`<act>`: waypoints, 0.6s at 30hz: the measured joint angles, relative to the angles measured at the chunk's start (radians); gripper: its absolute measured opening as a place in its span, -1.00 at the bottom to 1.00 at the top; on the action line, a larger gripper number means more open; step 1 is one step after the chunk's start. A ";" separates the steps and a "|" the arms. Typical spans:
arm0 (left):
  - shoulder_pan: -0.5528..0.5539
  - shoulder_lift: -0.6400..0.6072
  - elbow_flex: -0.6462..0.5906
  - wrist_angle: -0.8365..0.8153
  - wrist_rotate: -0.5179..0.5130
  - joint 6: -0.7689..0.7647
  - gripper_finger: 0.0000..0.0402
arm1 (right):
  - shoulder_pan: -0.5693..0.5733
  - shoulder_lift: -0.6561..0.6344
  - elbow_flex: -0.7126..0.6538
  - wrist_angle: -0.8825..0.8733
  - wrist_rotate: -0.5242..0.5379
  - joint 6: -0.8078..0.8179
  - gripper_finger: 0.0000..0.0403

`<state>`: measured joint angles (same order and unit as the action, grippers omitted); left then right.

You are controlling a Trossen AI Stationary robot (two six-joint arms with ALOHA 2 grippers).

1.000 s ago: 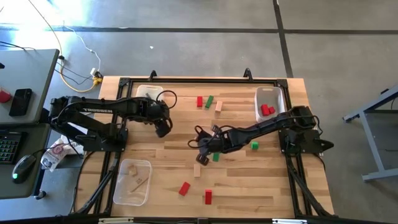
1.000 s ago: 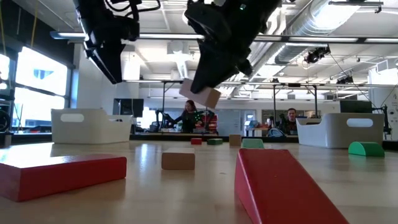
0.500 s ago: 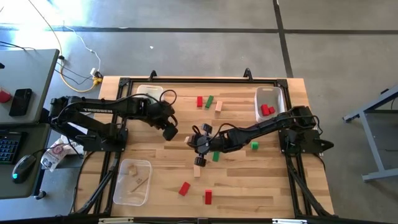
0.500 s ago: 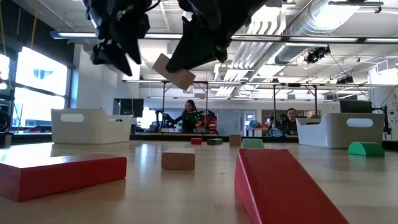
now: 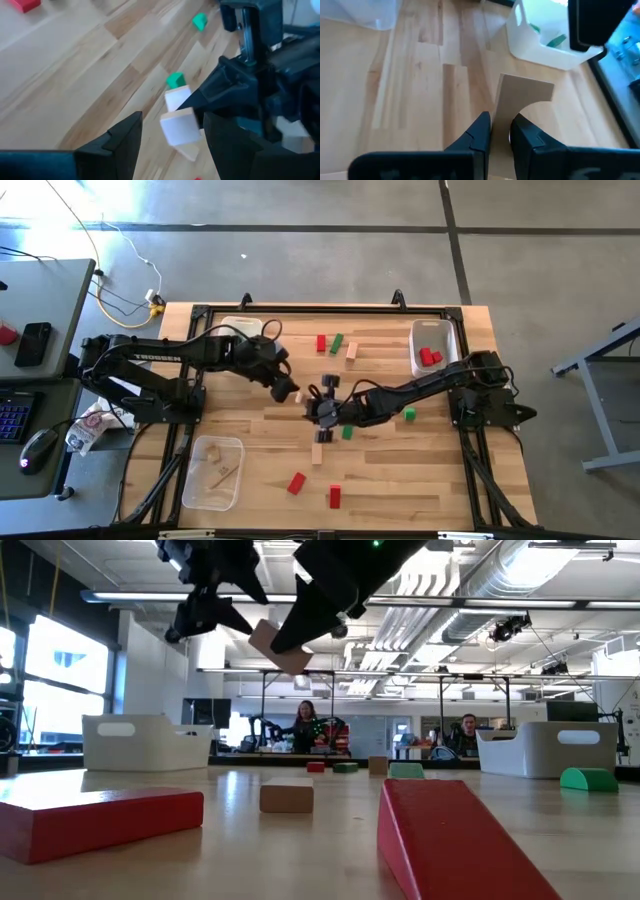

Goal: Sort & place blocks by color
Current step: Put the brown block into the transparent bin

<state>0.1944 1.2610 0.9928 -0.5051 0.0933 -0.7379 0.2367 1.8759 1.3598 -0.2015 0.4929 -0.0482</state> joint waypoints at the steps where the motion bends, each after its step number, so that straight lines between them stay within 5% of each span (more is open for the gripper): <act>1: 0.000 0.000 0.000 0.007 0.000 -0.009 0.00 | 0.000 0.000 0.000 0.006 0.013 -0.010 -0.84; 18: -0.002 0.000 0.000 0.039 -0.014 -0.018 0.00 | -0.014 0.000 0.000 0.105 0.109 -0.039 -0.84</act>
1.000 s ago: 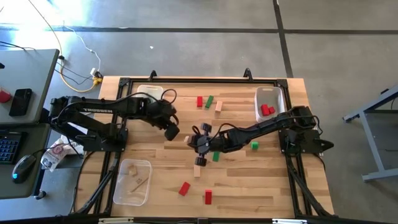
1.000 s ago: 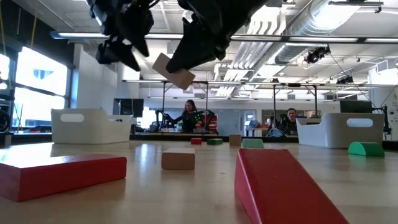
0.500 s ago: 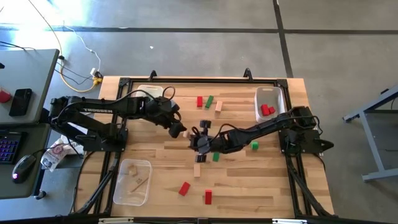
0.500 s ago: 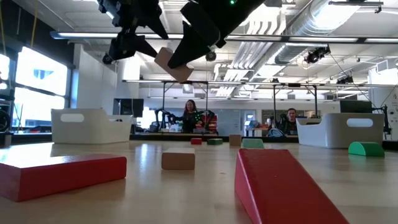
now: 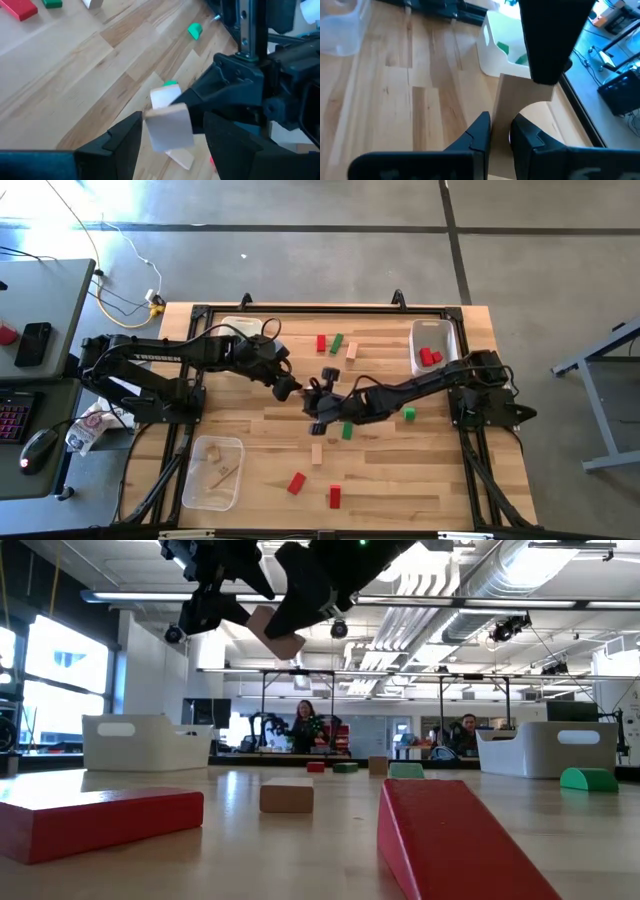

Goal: Sort & place blocks by color
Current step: Put the brown block into the transparent bin

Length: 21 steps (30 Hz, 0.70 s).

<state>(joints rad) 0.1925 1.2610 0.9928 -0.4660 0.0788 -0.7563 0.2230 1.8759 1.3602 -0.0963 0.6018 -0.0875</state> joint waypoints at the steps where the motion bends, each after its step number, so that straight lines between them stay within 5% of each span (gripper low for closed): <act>1: 0.000 0.000 0.000 0.000 0.000 0.000 0.00 | 0.000 0.000 0.000 0.008 0.000 0.000 -0.84; 21: 0.000 0.000 0.000 0.000 -0.004 0.042 -0.13 | -0.007 0.000 0.000 0.064 0.035 -0.023 -0.84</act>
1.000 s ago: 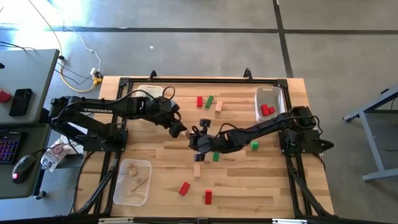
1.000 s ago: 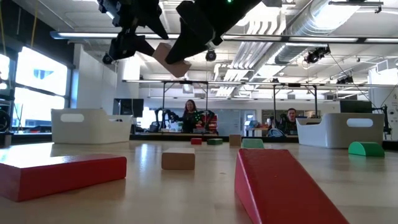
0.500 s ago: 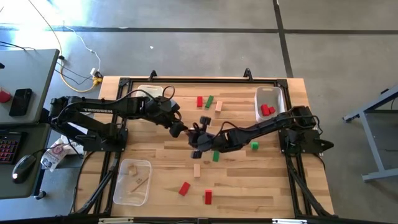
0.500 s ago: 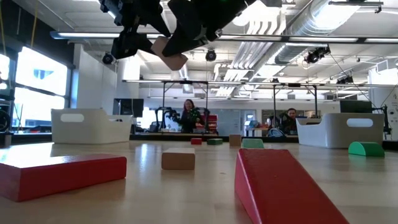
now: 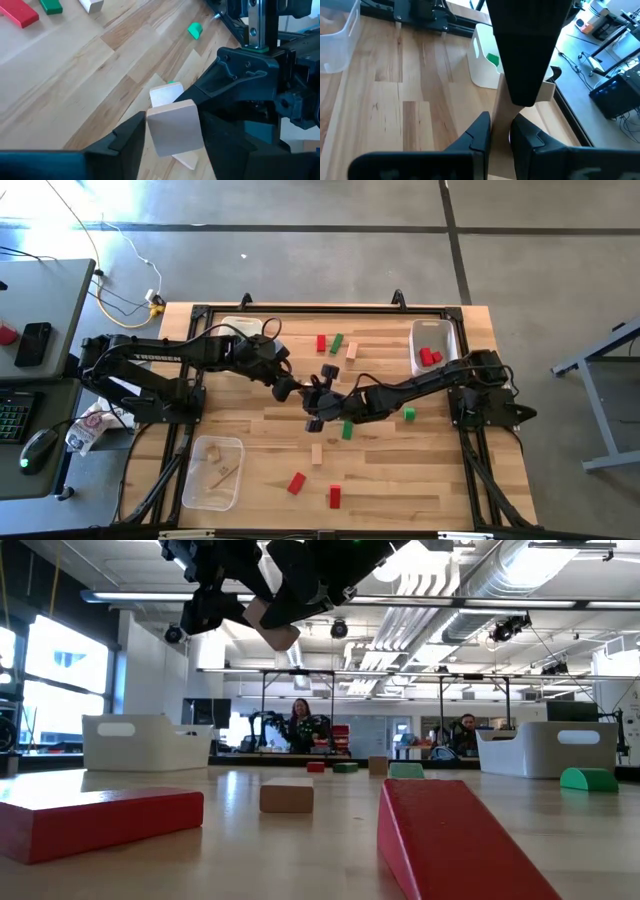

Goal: Sort & place blocks by color
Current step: Put the brown block into the transparent bin

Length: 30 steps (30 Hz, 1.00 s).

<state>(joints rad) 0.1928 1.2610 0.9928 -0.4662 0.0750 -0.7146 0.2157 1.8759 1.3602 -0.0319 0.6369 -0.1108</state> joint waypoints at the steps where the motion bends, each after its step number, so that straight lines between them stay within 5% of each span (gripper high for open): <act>1: 0.000 0.000 0.000 0.000 0.000 0.007 -0.18 | 0.000 0.000 0.000 0.000 0.000 0.000 -0.84; 7: 0.000 0.000 0.000 -0.001 -0.005 0.050 -0.46 | 0.000 0.000 0.000 -0.004 0.006 -0.002 -0.84; 14: -0.006 0.000 0.000 -0.001 -0.004 0.098 -0.47 | 0.005 0.000 0.000 -0.004 0.007 0.000 -0.78; 30: -0.104 0.000 0.000 -0.104 -0.040 0.146 -0.48 | 0.069 0.000 0.000 -0.002 -0.008 0.080 0.07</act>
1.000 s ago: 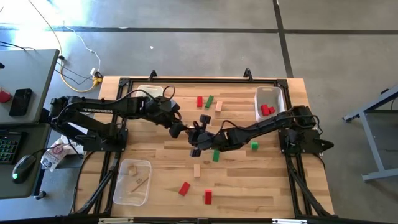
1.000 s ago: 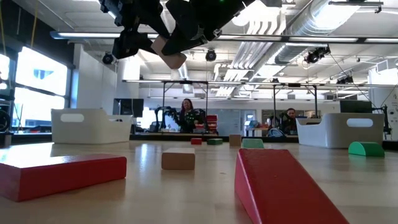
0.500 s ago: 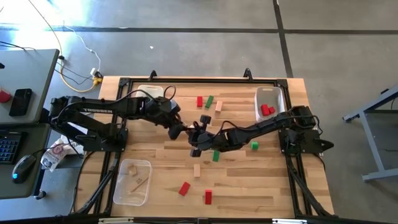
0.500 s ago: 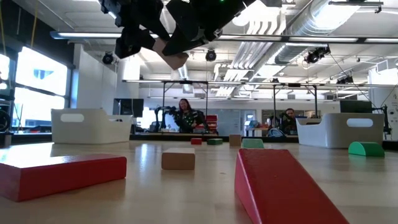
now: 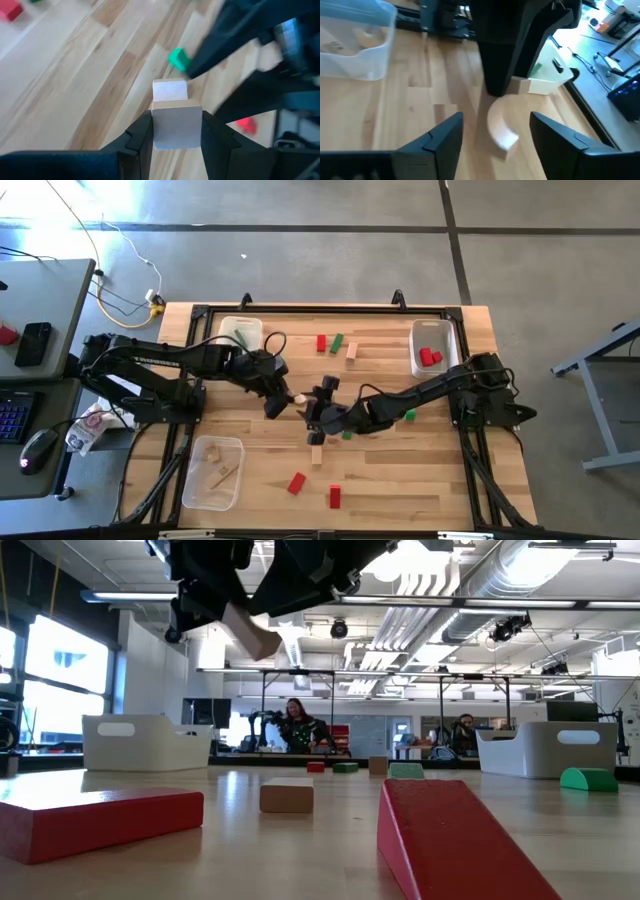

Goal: Sort & place blocks by color
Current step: Put the brown block into the transparent bin

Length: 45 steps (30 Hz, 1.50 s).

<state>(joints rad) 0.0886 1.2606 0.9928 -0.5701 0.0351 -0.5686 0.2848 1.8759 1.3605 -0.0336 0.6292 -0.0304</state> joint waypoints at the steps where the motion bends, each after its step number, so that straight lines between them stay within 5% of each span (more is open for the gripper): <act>1: -0.010 0.000 0.000 -0.018 -0.011 0.000 -0.48 | 0.008 0.000 0.000 -0.003 0.000 0.000 0.10; 15: -0.208 0.000 0.000 -0.203 -0.024 -0.144 -0.49 | 0.080 0.000 0.000 -0.048 0.051 0.083 0.13; 34: -0.540 -0.164 0.000 -0.518 -0.030 -0.647 -0.49 | 0.088 0.000 0.000 -0.247 0.039 0.343 0.12; 45: -0.691 -0.128 0.000 -0.619 -0.071 -0.809 -0.48 | 0.081 0.000 0.000 -0.315 -0.034 0.425 0.12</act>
<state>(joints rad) -0.6022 1.1325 0.9924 -1.1890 -0.0361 -1.3774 0.3657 1.8759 1.3605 -0.3485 0.5953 0.3943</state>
